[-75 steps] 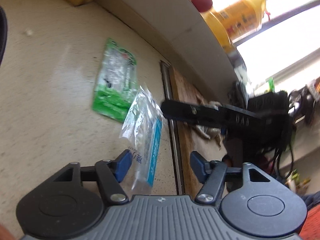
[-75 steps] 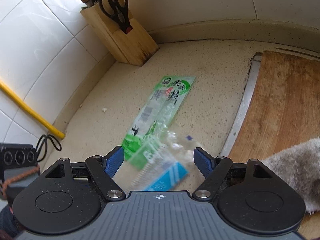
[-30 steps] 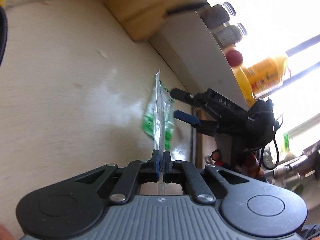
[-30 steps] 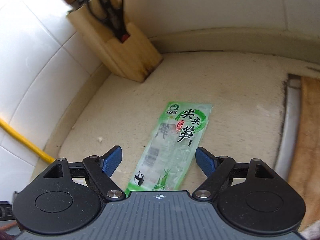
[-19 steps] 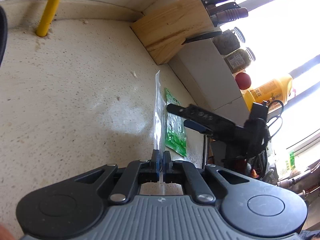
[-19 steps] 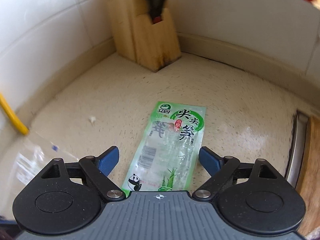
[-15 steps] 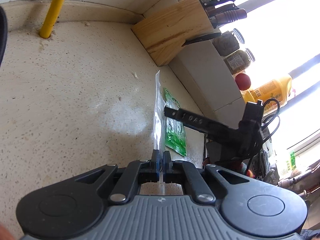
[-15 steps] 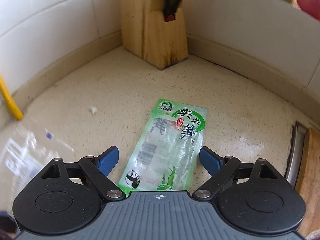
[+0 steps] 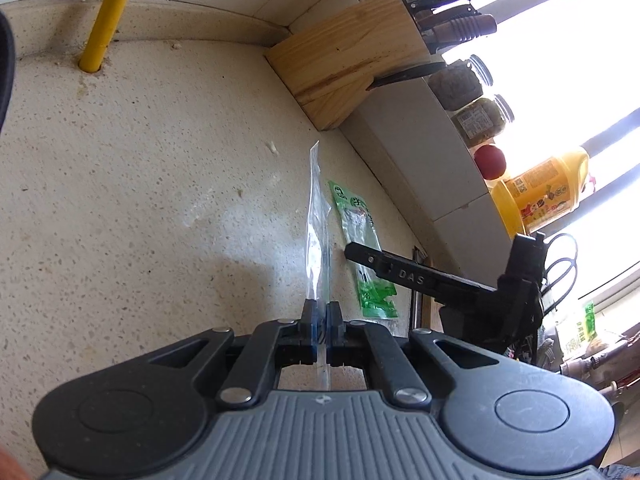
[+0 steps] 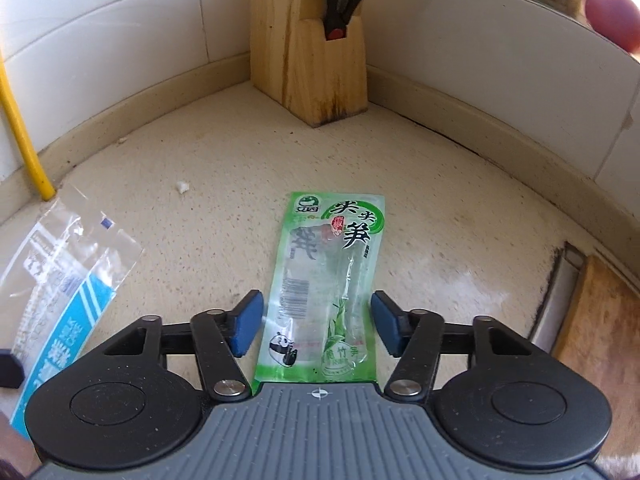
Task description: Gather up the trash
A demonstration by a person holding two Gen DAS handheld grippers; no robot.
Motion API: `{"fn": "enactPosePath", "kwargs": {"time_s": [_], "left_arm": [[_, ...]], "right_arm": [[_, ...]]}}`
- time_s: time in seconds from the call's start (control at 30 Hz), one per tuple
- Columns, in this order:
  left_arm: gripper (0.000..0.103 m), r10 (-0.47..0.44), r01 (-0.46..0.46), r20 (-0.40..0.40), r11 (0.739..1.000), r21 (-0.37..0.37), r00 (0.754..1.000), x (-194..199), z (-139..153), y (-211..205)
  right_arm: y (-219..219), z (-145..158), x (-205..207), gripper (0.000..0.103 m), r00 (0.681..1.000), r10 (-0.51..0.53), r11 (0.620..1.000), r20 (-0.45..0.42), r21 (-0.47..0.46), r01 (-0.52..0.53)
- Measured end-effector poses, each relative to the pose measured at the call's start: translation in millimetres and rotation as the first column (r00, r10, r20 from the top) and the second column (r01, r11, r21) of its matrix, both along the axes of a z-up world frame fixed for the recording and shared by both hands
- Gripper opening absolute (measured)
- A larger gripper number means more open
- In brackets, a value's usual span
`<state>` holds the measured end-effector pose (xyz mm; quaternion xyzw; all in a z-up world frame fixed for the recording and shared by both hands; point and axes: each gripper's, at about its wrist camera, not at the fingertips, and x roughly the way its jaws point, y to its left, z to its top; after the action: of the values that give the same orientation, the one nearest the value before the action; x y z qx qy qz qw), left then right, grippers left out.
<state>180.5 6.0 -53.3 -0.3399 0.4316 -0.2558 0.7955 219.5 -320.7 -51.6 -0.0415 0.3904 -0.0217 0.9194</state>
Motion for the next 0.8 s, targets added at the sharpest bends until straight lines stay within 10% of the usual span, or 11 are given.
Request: {"fn": "enactPosePath", "kwargs": {"time_s": [0.07, 0.8], "left_arm": [[0.001, 0.001, -0.001, 0.002, 1.0, 0.001, 1.0, 0.6, 1.4, -1.9], [0.001, -0.006, -0.002, 0.068, 0.994, 0.113, 0.998, -8.9, 19.7, -25.4]], "right_arm": [[-4.2, 2.6, -6.8, 0.042, 1.0, -0.007, 0.999, 0.001, 0.031, 0.007], [-25.2, 16.8, -63.1, 0.027, 0.999, -0.02, 0.954, 0.033, 0.301, 0.009]]}}
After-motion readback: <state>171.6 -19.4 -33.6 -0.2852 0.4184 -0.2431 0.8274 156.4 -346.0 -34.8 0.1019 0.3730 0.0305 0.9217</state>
